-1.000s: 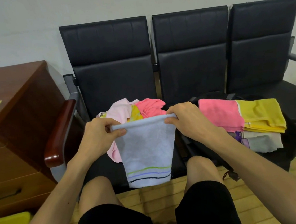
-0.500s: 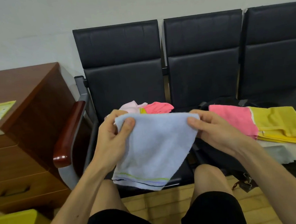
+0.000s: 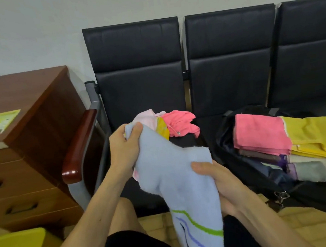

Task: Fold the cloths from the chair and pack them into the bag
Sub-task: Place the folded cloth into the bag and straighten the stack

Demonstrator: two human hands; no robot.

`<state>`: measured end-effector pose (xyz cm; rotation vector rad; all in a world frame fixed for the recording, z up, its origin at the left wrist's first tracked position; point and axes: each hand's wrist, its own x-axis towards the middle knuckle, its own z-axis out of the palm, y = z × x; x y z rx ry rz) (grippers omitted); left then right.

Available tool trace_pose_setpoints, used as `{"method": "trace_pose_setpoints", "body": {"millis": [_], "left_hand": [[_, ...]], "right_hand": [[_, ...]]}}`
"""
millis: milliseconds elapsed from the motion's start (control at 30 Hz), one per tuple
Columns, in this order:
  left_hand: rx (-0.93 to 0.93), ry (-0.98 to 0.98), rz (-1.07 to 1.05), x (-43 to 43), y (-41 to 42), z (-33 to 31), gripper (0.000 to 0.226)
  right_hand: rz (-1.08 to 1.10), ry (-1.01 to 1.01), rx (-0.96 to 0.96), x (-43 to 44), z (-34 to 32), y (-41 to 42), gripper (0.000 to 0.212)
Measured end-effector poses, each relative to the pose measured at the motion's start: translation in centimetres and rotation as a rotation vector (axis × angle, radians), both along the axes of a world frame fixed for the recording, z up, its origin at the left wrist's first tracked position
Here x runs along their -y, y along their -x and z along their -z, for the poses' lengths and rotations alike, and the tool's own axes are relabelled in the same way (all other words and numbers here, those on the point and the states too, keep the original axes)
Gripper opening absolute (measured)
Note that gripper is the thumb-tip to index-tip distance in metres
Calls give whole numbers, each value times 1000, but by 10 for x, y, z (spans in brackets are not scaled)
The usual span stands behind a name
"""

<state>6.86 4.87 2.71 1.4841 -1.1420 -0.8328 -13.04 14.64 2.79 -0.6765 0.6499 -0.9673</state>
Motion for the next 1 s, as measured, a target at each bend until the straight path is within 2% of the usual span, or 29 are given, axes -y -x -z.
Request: {"method": "trace_pose_setpoints", "body": {"millis": [67,100,200,300,433,500,600,700,767,833,900,1000], "left_hand": [[-474,-303,124,-5,6,8,48],[-674,-400,184,-9,7,11,54],[-1039,-430,327,-28,11,30,66],[-1268,-514,570,-48,12,50,87],[-1375,-613,749,-55,8,56,95],[-1376,-667,749,-57,5,56,90],[-1314,-723,709,-61,6,52,74],[-1160,-713,625,-60,6,50,67],[-983,-628,517,-54,5,59,76],[-684,-412,293,-50,3,66,72],[-437,-181,239,-45,1,68,66],[-206,2,276,-38,-4,65,51]], "right_hand": [[40,-98,31,2,-4,-4,86],[50,-126,37,3,-6,-5,84],[62,-168,68,4,-9,-4,75],[101,-183,67,7,-6,2,81],[210,-170,30,13,-2,10,98],[215,-151,7,13,-1,13,103],[202,-131,13,12,2,16,97],[164,-117,5,12,2,16,66],[175,-110,-175,14,7,19,42],[229,-44,-511,19,16,22,34],[304,14,-775,23,20,25,38],[329,185,-897,30,16,30,54]]}}
